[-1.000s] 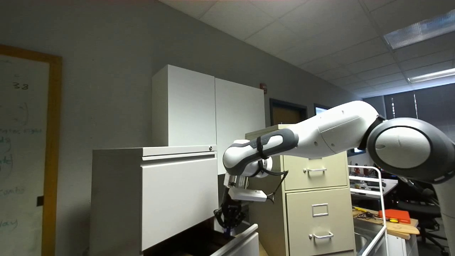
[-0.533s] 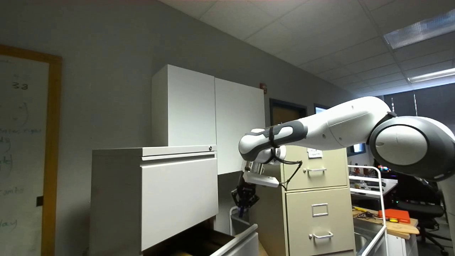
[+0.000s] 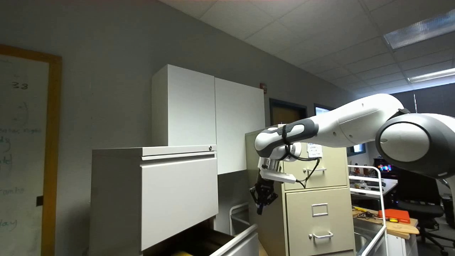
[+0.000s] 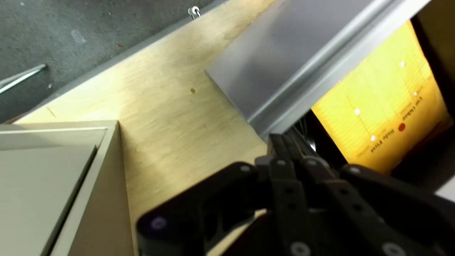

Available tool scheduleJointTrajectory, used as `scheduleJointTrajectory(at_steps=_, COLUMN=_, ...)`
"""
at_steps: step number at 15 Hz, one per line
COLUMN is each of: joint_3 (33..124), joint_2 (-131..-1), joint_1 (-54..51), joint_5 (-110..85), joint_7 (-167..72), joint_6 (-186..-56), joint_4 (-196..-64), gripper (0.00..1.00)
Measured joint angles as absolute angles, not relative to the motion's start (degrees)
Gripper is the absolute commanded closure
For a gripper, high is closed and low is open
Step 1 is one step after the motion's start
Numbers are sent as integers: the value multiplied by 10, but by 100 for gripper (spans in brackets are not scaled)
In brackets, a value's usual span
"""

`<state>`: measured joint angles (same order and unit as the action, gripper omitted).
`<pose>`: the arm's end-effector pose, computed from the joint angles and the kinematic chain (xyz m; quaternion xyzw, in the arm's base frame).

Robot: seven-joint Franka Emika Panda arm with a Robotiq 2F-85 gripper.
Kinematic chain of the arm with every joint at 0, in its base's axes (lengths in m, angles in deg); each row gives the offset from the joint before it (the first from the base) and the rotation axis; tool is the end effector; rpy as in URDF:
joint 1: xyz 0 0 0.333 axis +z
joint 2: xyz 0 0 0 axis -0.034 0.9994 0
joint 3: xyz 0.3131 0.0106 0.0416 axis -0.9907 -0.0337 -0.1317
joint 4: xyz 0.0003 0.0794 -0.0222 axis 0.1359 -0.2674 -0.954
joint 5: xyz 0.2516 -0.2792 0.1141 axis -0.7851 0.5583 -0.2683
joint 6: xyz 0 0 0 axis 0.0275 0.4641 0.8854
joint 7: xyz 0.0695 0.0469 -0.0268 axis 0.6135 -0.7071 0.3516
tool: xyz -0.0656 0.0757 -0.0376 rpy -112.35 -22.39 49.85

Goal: Close the bottom drawer of the cabinet on the left

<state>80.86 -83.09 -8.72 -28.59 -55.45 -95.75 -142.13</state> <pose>0.5581 -0.1165 0.5407 -0.9592 0.2551 -0.0492 0.1117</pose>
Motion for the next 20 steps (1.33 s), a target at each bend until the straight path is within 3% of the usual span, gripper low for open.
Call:
scheduleJointTrajectory(at_steps=10, joint_3=786, joint_2=-758, joint_1=-53, joint_5=-273, joint_7=-559, joint_6=-930, joint_4=-1483, gripper=100)
scheduleJointTrajectory(at_steps=20, joint_3=733, joint_2=-740, joint_1=-5, joint_5=-378, joint_7=-559, joint_6=-939, joint_4=-1424, gripper=100)
